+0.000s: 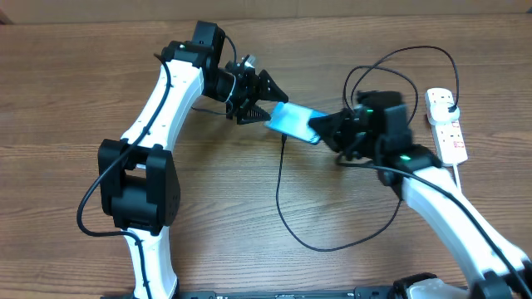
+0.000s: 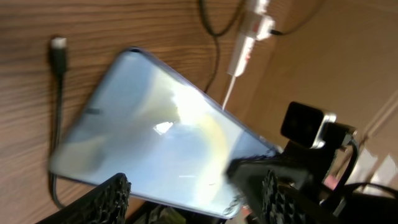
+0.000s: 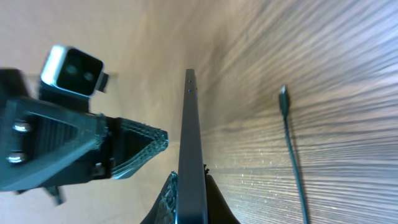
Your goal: Plug charger to phone and switch on socket
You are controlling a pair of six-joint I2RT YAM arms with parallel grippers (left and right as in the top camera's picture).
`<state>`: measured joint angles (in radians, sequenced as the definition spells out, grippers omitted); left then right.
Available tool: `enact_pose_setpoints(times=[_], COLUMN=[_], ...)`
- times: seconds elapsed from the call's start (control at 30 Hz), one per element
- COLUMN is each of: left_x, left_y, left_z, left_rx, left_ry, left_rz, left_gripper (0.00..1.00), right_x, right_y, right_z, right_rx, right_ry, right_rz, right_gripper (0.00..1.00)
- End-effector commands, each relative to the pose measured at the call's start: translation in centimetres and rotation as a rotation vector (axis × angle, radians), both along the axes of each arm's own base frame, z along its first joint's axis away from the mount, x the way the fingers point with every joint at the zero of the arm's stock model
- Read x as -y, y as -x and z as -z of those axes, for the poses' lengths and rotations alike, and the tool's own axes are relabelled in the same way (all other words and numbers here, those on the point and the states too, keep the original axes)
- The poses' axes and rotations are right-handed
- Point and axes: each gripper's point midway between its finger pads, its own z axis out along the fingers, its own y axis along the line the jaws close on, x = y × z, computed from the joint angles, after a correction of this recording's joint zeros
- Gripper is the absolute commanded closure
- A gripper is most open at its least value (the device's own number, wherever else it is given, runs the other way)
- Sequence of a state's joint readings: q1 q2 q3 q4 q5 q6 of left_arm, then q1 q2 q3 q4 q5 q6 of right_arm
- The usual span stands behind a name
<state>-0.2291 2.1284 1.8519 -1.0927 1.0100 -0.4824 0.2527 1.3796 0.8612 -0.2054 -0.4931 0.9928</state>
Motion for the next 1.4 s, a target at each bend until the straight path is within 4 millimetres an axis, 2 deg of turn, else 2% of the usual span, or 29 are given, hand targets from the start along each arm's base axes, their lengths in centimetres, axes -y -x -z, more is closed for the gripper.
enact_pose_setpoints(times=[0.0,0.07,0.17,0.27,0.3,0.53,0.63,0.97,1.13,1.37], left_x=[0.1,-0.5,-1.1,-2.0,-2.3,-2.7,-2.4,-2.1,-1.4,0.1], left_y=[-0.5,-0.7,0.0,0.8,0.7,-0.6,-1.5,-4.4,-5.5,-6.5], left_z=[-5.2,-6.9,-10.7,-13.9,-14.2,-14.8,-15.5,-16.2,-16.6,-16.4], left_rx=[0.236,0.3,0.363,0.426,0.435,0.401,0.384,0.332,0.348,0.383], left_ry=[0.095,0.088,0.154,0.227,0.23,0.241,0.253,0.221,0.205,0.158], left_rz=[0.081,0.074,0.069,0.07,0.065,0.003,-0.036,-0.184,-0.237,-0.293], left_gripper=[0.27,0.25,0.22,0.2,0.2,0.21,0.21,0.24,0.27,0.34], right_x=[2.2,3.5,4.7,4.9,4.8,5.4,4.8,0.5,-1.4,-2.2], right_y=[-0.1,0.2,0.5,0.3,0.1,-2.7,-3.7,-5.4,-5.6,-5.3], right_z=[-4.4,-5.7,-7.7,-10.2,-10.9,-12.9,-14.0,-16.1,-15.6,-15.6], right_rx=[0.14,0.167,0.217,0.261,0.267,0.239,0.265,0.273,0.195,0.182], right_ry=[0.012,0.012,0.003,-0.068,-0.106,-0.282,-0.352,-0.603,-0.698,-0.716], right_rz=[0.033,0.062,0.097,0.142,0.16,0.41,0.464,0.475,0.466,0.459], right_gripper=[0.96,0.96,0.96,0.96,0.96,0.96,0.96,0.96,0.96,0.96])
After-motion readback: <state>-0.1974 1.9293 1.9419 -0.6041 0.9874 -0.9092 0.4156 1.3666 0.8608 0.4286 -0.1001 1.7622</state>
